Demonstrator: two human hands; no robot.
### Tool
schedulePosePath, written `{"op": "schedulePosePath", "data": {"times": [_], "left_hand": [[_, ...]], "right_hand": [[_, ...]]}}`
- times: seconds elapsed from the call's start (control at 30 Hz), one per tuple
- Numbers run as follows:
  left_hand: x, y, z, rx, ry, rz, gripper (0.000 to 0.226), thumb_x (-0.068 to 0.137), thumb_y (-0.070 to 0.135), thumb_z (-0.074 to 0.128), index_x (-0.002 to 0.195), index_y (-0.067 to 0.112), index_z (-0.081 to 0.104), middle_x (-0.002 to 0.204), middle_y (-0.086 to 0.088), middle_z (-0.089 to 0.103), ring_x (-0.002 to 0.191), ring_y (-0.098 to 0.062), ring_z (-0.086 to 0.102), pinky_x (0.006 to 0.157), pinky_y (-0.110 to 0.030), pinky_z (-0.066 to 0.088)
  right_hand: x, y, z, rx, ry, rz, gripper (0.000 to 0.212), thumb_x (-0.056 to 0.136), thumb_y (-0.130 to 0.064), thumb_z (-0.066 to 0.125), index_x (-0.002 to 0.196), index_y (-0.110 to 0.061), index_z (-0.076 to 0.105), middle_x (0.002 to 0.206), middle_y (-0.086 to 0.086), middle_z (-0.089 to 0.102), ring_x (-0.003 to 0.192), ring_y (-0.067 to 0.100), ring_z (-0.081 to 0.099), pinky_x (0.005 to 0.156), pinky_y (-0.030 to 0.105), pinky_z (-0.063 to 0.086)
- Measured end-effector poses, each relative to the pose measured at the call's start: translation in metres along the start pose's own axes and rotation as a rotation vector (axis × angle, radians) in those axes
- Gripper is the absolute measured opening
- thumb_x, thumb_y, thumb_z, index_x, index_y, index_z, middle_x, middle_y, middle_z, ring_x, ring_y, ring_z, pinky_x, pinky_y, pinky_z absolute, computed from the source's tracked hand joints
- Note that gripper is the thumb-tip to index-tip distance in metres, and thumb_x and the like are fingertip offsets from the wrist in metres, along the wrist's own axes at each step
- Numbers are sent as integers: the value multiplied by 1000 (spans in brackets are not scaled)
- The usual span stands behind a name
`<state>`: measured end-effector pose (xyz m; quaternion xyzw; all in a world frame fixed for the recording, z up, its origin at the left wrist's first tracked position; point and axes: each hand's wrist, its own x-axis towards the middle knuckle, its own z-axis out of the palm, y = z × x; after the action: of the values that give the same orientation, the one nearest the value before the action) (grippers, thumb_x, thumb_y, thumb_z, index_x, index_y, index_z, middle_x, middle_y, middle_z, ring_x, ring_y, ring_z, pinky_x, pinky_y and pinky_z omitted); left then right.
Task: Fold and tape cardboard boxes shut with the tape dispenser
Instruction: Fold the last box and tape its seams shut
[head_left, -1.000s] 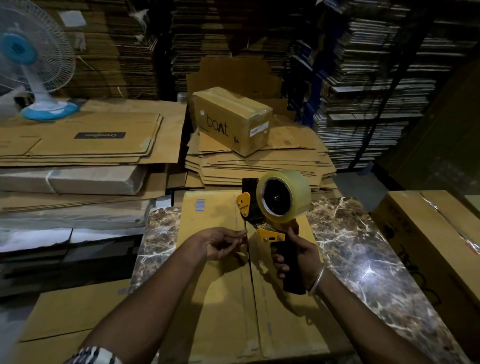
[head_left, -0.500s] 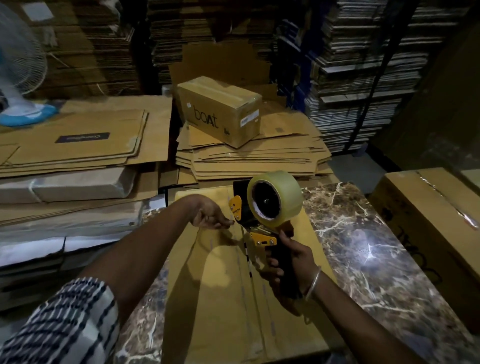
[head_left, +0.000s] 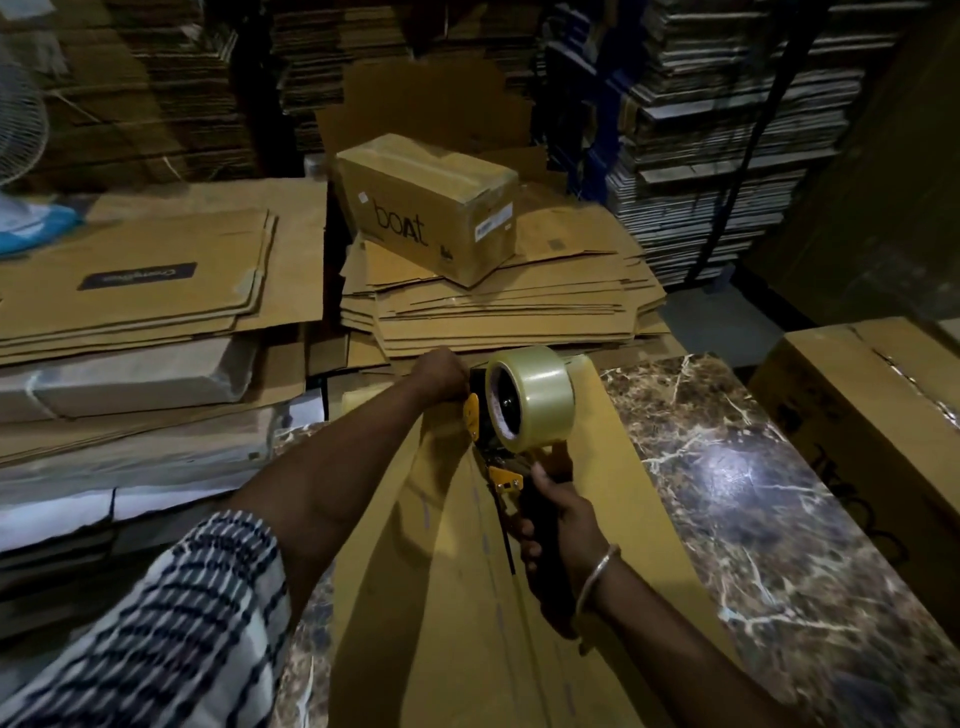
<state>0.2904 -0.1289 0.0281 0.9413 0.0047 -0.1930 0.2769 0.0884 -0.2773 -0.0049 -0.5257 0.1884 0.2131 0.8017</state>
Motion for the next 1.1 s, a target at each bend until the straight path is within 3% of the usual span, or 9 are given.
{"op": "schedulePosePath", "data": {"times": [0.1,0.2,0.33,0.47,0.63,0.73,0.83,0.93,1.1], "left_hand": [[22,0,1,47,69,81,19,86,-2,62,96,2,78,89,-16,70,94,-33,69,70,-36,48],[35,2,3,72,106,138,21,87,-1,60,96,3,78,96,-17,73,93,-30,68,71,-35,46],[51,-2,2,50,125,163,21,92,4,59,100,5,78,95,-11,72,92,-26,65,72,-28,40],[66,-11,1,60,119,142,20,92,4,58,102,2,76,104,-18,72,99,-33,65,72,-32,40],[75,-24,8,21,85,136,24,94,5,56,105,5,77,97,-14,70,90,-27,63,73,-30,38],[75,-29,8,-28,98,139,24,93,5,58,109,8,76,111,-15,73,104,-30,66,74,-27,37],[75,-38,10,-100,178,140,34,90,20,65,122,7,69,127,-18,66,113,-30,64,87,-32,50],[72,-48,9,-189,259,192,36,82,23,69,117,15,69,108,-10,72,95,-24,68,82,-37,56],[71,-54,9,9,103,250,23,88,12,63,105,6,78,81,-8,66,80,-18,62,72,-29,42]], "right_hand": [[12,-6,9,38,15,-7,72,77,-62,60,116,-3,67,60,0,44,46,13,33,47,25,24],[25,-12,19,63,-8,-37,51,80,-62,58,87,-12,62,59,-1,42,46,14,31,47,27,22],[47,-20,24,-8,75,-14,51,79,-68,59,68,-18,54,59,0,43,46,16,33,49,27,25],[59,-27,32,-17,89,48,52,91,-64,53,65,-18,52,59,-1,42,46,15,33,48,27,25],[69,-22,34,-50,143,63,55,91,-64,54,62,-17,50,57,-1,43,43,15,33,44,24,26],[73,-16,34,-99,175,17,53,92,-62,55,65,-16,53,59,1,44,43,16,34,44,24,28],[72,-16,34,-89,175,30,54,92,-62,55,64,-16,52,58,0,43,43,16,33,44,23,26],[70,-19,34,-79,172,79,57,92,-64,53,62,-16,48,56,-1,41,44,16,31,45,24,24],[70,-20,36,-91,184,107,58,91,-66,52,61,-17,48,57,-1,40,44,16,31,45,24,24]]}}
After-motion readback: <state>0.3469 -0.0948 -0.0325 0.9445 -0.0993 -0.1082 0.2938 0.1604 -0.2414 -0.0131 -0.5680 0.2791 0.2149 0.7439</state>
